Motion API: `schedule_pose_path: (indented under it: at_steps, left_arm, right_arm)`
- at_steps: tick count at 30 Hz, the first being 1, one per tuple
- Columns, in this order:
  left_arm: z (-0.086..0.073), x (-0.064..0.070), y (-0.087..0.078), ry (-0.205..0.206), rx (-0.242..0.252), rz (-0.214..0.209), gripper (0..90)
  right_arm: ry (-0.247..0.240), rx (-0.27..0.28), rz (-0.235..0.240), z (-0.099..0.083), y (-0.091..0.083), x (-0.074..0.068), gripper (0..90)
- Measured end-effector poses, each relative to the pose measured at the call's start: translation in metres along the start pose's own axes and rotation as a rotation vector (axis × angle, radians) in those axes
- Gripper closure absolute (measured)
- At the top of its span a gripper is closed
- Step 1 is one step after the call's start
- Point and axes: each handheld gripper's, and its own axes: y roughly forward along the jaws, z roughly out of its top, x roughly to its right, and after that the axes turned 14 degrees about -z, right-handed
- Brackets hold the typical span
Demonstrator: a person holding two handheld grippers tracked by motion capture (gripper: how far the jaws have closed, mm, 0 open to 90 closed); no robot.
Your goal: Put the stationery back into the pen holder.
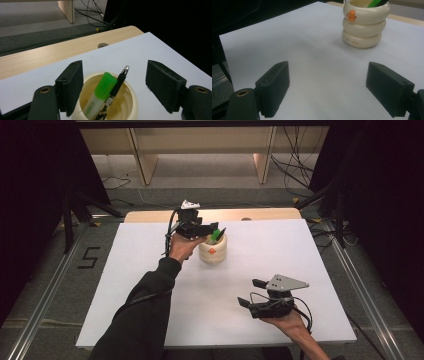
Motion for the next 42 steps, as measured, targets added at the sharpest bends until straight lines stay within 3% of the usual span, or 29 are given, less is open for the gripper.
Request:
schedule_pose_path:
  at_steps: [11, 21, 25, 42]
  left_arm:
    - [-0.011, 0.012, -0.026, 0.033, -0.032, -0.068, 25.1]
    - [-0.033, 0.016, -0.044, 0.031, -0.026, -0.113, 24.0]
    - [-0.037, 0.02, -0.051, 0.052, -0.021, -0.131, 23.5]
    - [-0.056, 0.033, -0.074, 0.099, -0.02, -0.169, 19.5]
  right_arm:
    - [0.003, 0.003, 0.0, 0.0, 0.0, 0.0, 19.7]
    - [0.01, 0.002, 0.003, 0.0, 0.0, 0.001, 19.7]
    - [0.007, 0.001, 0.004, 0.0, 0.0, 0.001, 19.7]
    - [0.014, 0.006, 0.01, 0.0, -0.001, 0.0, 19.7]
